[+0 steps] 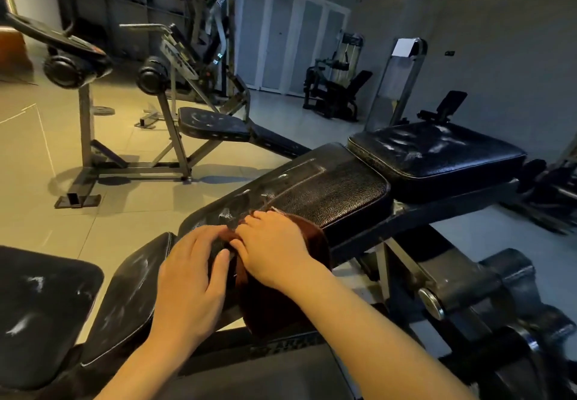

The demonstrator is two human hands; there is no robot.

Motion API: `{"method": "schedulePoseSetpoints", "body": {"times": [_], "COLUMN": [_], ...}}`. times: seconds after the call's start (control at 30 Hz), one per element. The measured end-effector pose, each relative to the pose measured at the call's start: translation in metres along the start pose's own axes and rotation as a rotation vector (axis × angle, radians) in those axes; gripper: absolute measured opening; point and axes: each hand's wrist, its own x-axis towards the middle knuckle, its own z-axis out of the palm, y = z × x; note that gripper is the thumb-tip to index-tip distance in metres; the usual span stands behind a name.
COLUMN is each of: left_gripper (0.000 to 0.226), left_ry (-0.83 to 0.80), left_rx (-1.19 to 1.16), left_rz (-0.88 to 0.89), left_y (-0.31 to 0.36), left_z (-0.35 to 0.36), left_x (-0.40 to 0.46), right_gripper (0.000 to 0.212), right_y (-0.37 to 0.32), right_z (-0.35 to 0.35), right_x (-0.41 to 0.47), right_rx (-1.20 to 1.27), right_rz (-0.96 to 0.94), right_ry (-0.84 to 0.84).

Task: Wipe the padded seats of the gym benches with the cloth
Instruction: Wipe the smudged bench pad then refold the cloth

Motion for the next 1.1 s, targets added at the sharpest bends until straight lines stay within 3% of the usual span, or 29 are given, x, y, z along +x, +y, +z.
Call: {"method": "schedulePoseSetpoints", "body": {"times": [0.17, 0.27, 0.33, 0.57, 0.67, 0.83, 1.1], "left_gripper": [0.054, 0.045, 0.046, 0.060, 0.055, 0.046, 0.048], "left_ry": [0.034, 0.038, 0.009, -0.028, -0.014, 0.027, 0.082], "left_rx": [0.075, 0.040, 0.036, 0.064, 0.077, 0.223, 0.266], "left_rz": [-0.106, -0.132, -0.080, 0.175, 0.268, 0.284, 0.277], "left_y": [-0.002, 0.020, 0.044, 0.126, 0.143, 0.145, 0.135], "left_z": [-0.025, -0.015, 0.001, 0.052, 0.075, 0.111, 0.124], "left_x": [-0.023, -0.029, -0.027, 0.012, 0.042, 0.076, 0.083], "right_gripper": [0.030, 0.023, 0.026, 0.047, 0.052, 0.051, 0.045], "right_y": [0.014, 0.047, 0.080, 0.206, 0.265, 0.294, 0.260], "right_z": [-0.001, -0.009, -0.022, -0.087, -0.092, -0.078, -0.085], "right_x": [-0.016, -0.041, -0.059, -0.119, -0.116, -0.079, -0.092], "right_rx": [0.183, 0.280, 0.270, 0.195, 0.125, 0.144, 0.300], "right_rz": [-0.034, 0.056, 0.139, 0.484, 0.662, 0.692, 0.449], "right_ry": [0.160, 0.476, 0.646, 0.915, 0.745, 0.002, -0.087]}}
